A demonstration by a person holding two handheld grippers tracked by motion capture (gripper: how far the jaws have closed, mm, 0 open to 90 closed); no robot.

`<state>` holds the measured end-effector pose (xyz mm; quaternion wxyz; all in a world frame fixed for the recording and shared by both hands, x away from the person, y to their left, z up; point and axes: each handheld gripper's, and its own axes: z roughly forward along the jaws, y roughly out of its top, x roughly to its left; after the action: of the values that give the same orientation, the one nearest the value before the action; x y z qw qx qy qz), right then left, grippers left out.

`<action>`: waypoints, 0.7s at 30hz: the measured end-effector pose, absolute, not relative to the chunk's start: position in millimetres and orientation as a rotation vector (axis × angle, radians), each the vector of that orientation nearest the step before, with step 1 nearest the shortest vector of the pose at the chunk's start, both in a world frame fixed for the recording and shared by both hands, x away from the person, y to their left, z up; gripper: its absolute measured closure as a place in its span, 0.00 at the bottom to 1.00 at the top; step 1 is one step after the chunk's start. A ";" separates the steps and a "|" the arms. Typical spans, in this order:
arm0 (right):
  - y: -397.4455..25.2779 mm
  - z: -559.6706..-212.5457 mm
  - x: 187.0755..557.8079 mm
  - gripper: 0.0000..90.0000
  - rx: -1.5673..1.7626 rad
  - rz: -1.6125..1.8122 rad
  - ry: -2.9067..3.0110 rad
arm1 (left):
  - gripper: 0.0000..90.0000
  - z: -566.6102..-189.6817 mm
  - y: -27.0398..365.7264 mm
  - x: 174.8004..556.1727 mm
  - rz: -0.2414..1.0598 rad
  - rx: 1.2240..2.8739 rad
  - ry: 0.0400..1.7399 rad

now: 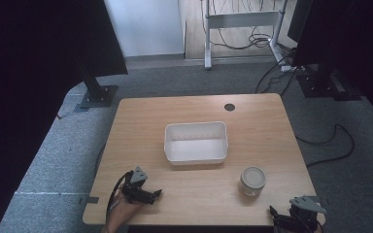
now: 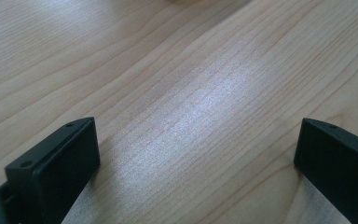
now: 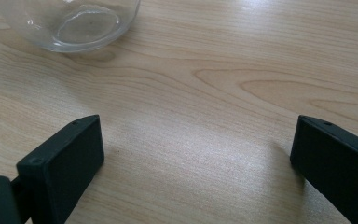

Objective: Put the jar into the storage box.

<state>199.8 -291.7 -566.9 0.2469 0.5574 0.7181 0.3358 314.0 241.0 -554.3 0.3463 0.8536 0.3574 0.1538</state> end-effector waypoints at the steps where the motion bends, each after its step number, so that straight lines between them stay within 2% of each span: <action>1: -291.8 -567.1 199.6 0.02 1.519 0.917 1.956 | 0.00 -554.3 241.0 314.0 0.399 2.215 0.927; 21: -289.6 -562.6 201.8 0.00 1.551 0.868 1.998 | 0.00 -554.3 241.0 314.0 0.399 2.215 0.927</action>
<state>201.8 -289.6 -562.6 0.2316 0.5641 0.7270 0.3157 314.0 241.0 -554.3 0.3462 0.8537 0.3573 0.1539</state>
